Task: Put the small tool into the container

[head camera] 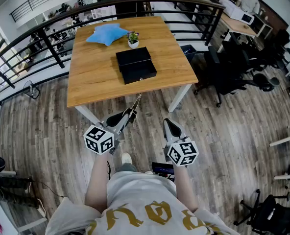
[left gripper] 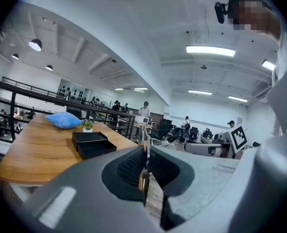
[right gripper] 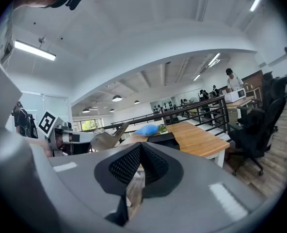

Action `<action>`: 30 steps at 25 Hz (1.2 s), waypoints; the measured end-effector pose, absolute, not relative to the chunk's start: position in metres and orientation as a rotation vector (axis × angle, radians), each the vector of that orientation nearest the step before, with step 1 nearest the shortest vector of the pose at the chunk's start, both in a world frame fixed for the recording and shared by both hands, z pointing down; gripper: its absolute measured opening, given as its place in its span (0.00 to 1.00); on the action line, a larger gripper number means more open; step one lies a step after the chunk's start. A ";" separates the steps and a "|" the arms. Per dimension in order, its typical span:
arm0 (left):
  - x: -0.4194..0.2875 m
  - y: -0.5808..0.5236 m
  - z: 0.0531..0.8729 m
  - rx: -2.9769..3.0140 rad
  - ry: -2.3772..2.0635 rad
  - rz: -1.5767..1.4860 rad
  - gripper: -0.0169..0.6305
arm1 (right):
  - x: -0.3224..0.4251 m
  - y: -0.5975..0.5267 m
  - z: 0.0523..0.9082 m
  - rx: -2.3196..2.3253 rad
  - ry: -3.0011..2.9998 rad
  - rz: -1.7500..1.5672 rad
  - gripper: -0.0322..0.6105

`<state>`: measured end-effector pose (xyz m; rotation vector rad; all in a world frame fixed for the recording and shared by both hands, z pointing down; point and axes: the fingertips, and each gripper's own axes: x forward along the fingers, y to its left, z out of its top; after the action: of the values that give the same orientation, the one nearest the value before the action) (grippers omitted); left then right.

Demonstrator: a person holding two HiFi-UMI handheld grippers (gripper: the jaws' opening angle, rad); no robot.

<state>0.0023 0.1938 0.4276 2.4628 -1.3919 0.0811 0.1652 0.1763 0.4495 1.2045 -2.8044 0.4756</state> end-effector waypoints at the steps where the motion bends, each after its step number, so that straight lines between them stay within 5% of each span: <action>1: -0.001 0.195 0.427 2.464 -1.398 0.081 0.06 | 0.163 0.176 0.449 1.205 -2.805 0.478 0.09; 30: -0.048 0.164 0.449 2.339 -1.484 0.052 0.07 | 0.159 0.138 0.461 1.264 -2.743 0.471 0.09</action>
<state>-0.0480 0.1641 0.4488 2.3394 -1.4840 0.0517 0.1586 0.1377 0.4608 1.2638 -2.7433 0.4712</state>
